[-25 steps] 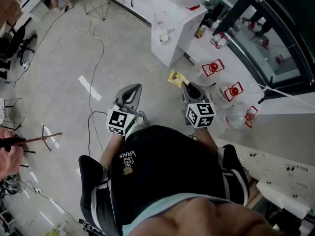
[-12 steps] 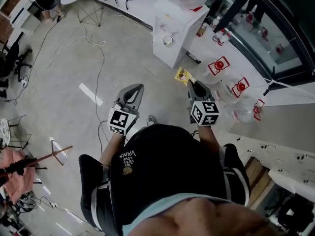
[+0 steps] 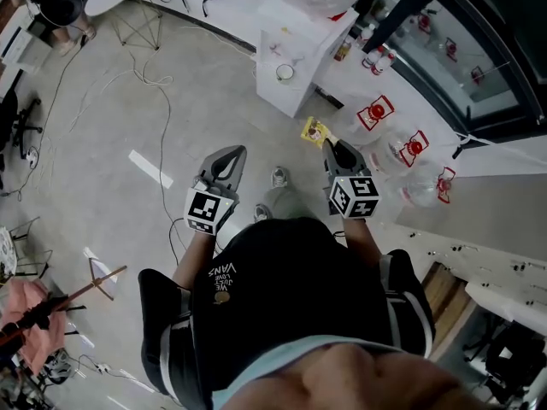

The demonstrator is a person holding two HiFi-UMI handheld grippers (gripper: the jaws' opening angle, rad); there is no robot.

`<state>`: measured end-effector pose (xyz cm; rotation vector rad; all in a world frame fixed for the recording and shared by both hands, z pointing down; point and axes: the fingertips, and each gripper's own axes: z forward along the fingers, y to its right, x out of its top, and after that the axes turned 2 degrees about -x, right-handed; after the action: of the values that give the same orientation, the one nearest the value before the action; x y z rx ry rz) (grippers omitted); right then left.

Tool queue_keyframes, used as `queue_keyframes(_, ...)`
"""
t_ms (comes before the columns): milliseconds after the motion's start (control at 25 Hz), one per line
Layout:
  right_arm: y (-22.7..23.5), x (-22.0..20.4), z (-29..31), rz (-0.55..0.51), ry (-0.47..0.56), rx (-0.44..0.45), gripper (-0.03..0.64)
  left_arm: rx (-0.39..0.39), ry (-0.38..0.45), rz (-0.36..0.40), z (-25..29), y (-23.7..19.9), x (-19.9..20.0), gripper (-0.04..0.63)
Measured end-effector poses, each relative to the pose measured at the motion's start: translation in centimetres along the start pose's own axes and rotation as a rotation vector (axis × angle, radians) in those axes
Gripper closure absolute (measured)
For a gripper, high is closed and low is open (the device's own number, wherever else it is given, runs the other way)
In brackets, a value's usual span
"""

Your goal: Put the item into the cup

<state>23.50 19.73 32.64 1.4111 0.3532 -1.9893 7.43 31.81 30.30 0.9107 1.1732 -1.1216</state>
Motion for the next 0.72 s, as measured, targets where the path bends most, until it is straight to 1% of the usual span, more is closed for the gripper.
queue_keyframes(200,2.0,1.5,4.6,0.001,-0.002,0.021,0.549,0.027,-0.009,0.001,3.6,-3.1,0.6,0.575)
queue_keyframes(400,3.7,3.5,9.6,0.001,0.001,0.061,0.549,0.021,-0.02,0.02,8.5,-6.1,1.5,0.575)
queue_keyframes(600,6.3,4.4,14.3,-0.027,-0.034,0.092,0.549,0.022,-0.026,0.028,14.2,-8.9,1.7,0.576)
queue_keyframes(720,7.5,4.8,16.6,-0.04,-0.054,0.118,0.549,0.028,-0.044,0.021,16.8,-10.3,1.4,0.575)
